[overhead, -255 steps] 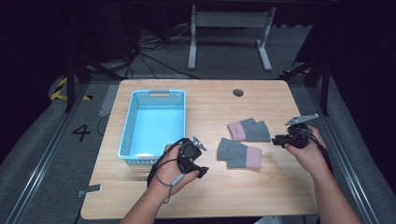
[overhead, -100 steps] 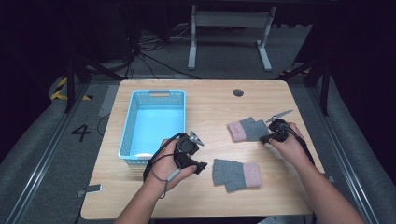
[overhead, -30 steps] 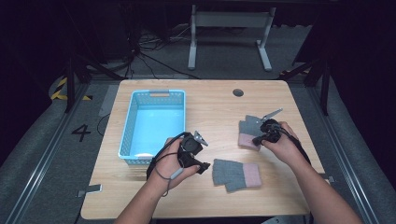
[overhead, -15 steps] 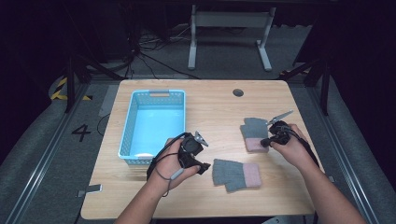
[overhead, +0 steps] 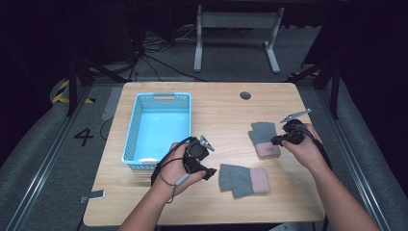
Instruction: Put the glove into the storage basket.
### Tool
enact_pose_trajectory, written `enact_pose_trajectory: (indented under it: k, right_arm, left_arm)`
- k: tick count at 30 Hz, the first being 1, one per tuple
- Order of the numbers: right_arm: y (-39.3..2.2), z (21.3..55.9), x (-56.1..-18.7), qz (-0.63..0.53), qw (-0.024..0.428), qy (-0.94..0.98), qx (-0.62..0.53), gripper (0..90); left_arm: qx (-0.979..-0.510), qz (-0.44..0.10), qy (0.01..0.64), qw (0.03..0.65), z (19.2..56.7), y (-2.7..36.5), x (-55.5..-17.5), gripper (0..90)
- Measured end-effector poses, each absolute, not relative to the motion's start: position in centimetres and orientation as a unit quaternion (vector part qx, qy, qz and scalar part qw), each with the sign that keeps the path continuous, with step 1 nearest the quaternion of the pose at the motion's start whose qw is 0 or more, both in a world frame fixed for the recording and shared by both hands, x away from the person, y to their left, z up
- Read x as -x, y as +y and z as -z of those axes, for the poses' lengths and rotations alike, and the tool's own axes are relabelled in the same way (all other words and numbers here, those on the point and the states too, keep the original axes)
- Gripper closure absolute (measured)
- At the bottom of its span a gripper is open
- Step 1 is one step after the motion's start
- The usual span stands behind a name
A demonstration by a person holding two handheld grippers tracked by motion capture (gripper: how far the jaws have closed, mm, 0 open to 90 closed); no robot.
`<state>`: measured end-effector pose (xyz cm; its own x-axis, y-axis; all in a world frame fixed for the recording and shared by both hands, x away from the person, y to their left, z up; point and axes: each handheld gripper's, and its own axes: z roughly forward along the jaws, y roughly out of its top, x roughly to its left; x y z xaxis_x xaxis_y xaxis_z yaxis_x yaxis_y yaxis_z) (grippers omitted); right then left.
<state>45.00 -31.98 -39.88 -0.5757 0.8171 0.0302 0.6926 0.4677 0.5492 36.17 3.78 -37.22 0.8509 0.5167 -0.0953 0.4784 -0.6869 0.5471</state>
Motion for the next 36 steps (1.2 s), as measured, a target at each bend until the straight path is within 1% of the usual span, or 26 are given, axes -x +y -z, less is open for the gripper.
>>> enact_pose_trajectory:
  k: [1,2,3,7,12,14,18,21,23,24,28,29,32,34,36]
  right_arm:
    - [-31.9,39.6,-45.2,-0.262,0.123,0.844,-0.451,72.0]
    - [-31.9,39.6,-45.2,-0.262,0.123,0.844,-0.451,72.0]
    - [-31.6,39.2,-45.6,-0.264,0.124,0.834,-0.468,64.4]
    - [-30.9,39.1,-46.6,-0.262,0.127,0.824,-0.487,57.4]
    - [-30.4,39.7,-47.5,-0.263,0.130,0.812,-0.505,53.4]
    - [-30.2,40.4,-48.1,-0.261,0.124,0.805,-0.518,49.2]
    - [-30.1,41.1,-48.6,-0.251,0.125,0.803,-0.526,48.6]
    - [-30.0,42.1,-49.1,-0.237,0.120,0.806,-0.529,46.0]
    - [-30.0,42.4,-49.2,-0.223,0.127,0.805,-0.535,43.3]
    - [-29.9,42.5,-49.2,-0.217,0.133,0.803,-0.539,43.5]
    - [-29.6,42.8,-49.1,-0.209,0.129,0.797,-0.553,44.8]
    - [-29.3,43.0,-49.0,-0.203,0.138,0.797,-0.552,45.8]
    - [-29.0,43.1,-48.9,-0.195,0.145,0.798,-0.551,50.3]
    - [-29.0,43.0,-48.9,-0.191,0.145,0.799,-0.551,56.3]
    - [-28.9,43.0,-48.9,-0.188,0.142,0.802,-0.549,66.6]
  left_arm:
    - [-0.917,-0.034,0.272,0.289,37.2,3.8,-36.2,37.4]
    - [-0.917,-0.034,0.272,0.289,37.2,3.8,-36.2,37.4]
    - [-0.914,-0.035,0.277,0.294,37.1,3.9,-36.2,37.4]
    - [-0.913,-0.035,0.278,0.295,36.9,4.1,-36.2,37.4]
    - [-0.912,-0.037,0.279,0.299,36.8,4.4,-36.2,37.4]
    - [-0.911,-0.037,0.281,0.301,36.7,4.5,-36.2,37.4]
    - [-0.910,-0.037,0.282,0.301,36.8,4.6,-36.1,37.4]
    - [-0.910,-0.035,0.282,0.301,36.8,4.5,-36.1,37.4]
    - [-0.911,-0.035,0.283,0.297,36.9,4.5,-36.2,37.4]
    - [-0.911,-0.034,0.283,0.297,36.9,4.5,-36.2,37.4]
    - [-0.912,-0.034,0.280,0.299,36.8,4.5,-36.1,37.4]
    - [-0.911,-0.035,0.281,0.300,36.8,4.5,-36.1,37.4]
    - [-0.911,-0.035,0.280,0.299,36.8,4.5,-36.1,37.4]
    - [-0.912,-0.035,0.280,0.299,36.8,4.5,-36.1,37.4]
    - [-0.911,-0.036,0.281,0.301,36.8,4.5,-36.1,37.4]
